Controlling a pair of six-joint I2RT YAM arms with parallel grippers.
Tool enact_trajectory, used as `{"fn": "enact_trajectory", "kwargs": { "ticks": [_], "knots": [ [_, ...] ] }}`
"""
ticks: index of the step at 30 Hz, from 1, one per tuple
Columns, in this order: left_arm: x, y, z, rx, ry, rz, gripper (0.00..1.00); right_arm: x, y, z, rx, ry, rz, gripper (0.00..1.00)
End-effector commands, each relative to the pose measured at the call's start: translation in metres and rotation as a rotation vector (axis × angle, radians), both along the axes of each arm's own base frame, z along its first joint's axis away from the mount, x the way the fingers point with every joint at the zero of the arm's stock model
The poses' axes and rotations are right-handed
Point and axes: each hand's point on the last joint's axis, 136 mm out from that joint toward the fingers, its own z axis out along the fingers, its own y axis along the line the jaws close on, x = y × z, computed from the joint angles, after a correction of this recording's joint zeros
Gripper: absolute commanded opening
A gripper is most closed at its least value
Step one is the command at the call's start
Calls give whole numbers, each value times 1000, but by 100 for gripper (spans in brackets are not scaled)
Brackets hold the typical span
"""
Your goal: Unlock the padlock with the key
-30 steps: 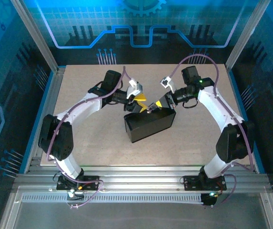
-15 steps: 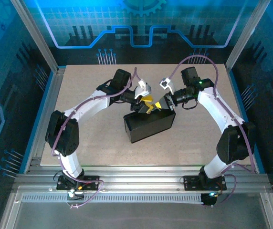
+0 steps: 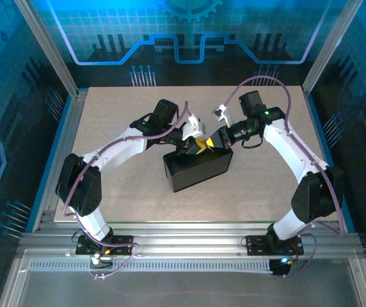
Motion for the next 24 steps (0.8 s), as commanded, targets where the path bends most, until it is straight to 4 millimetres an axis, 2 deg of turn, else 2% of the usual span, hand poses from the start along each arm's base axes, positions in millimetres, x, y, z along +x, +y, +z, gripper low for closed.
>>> {"fn": "enact_trajectory", "kwargs": {
  "ticks": [1,9,12,18,24],
  "knots": [
    [2,0,10,-6,-91,35,5,-10,-2,-1,-22,146,-109,0],
    [-1,-6,19,-25,-192,76,1,-13,9,0,51,359,-336,0],
    [-1,-8,22,-28,-233,94,0,-15,17,3,105,435,-384,0],
    [5,-5,30,-40,-354,170,0,-18,21,4,142,614,-510,0],
    [1,-9,35,-38,-444,169,0,-20,30,12,182,706,-566,0]
  ]
}}
